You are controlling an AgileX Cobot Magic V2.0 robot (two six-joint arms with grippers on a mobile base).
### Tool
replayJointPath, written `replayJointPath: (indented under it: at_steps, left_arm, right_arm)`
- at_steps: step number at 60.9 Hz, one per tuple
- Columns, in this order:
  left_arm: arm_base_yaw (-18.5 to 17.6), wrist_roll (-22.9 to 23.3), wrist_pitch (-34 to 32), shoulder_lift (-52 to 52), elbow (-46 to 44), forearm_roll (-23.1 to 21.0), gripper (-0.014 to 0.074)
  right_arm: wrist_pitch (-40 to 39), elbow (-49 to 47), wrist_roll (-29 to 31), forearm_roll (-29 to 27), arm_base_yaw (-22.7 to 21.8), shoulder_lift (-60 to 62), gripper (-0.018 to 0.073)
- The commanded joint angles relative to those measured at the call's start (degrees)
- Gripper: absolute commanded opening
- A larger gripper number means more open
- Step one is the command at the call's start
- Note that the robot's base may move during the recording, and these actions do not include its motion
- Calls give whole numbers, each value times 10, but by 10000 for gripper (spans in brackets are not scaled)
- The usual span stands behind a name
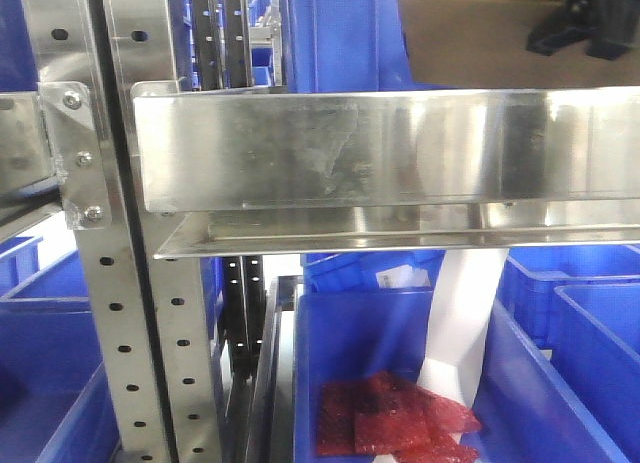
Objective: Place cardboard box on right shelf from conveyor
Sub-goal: 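Lower the box onto the roller shelf with the right gripper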
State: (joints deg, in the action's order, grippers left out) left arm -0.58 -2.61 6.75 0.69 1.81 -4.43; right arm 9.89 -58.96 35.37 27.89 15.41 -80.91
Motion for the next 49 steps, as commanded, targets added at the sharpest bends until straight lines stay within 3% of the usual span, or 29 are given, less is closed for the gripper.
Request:
replayJointPath:
  at_steps: [1,14,38,49]
  left_arm:
    - [1,0,-49,8,5,-3,-116]
    - [1,0,-49,8,5,-3,-116]
    - [1,0,-49,8,5,-3,-116]
    - [1,0,-49,8,5,-3,-116]
  right_arm:
    - [-50,-19,-32,0,-3,21,619]
    - [-44,-19,-39,-47,4,34,619]
    - [-3,-19,-54,-188,11,80,617]
    - [47,-19,-121,-238,11,111,617]
